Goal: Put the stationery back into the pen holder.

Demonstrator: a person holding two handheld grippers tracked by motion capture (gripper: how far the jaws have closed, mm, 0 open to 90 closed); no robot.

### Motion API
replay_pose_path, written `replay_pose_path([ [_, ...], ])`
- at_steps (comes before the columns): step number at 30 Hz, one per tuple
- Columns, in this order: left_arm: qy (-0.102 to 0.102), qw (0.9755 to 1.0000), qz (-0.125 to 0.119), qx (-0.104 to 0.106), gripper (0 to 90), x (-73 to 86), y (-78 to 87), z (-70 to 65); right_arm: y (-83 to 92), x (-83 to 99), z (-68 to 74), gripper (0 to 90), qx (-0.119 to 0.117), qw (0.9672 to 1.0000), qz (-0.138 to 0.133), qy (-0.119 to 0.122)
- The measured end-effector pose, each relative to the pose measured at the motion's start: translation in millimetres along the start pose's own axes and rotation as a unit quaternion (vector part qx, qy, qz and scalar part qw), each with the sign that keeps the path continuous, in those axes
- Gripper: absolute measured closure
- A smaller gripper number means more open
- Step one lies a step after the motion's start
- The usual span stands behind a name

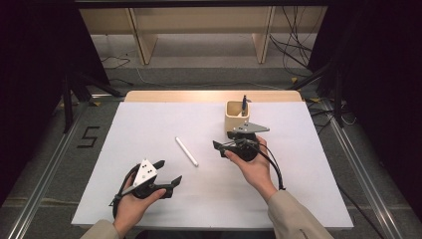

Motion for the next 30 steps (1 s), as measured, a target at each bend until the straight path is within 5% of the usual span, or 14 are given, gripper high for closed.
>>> replay_pose_path([
  [30, -0.001, 1.0, 0.003, 0.001, 19.2, 1.0, -1.4, -0.1, -20.5, 13.6, 26.5, 37.1, -0.021, 0.9994, 0.026, 0.011],
])
Point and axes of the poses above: each handheld gripper's, and its own axes: y roughly backward along the jaws, x roughly out of its underside, z roughly to its left, the point moved 1 cm from there along -y, roughly forward along the jaws, and after that the axes turned 1 degree about y, right-handed, at the moved point
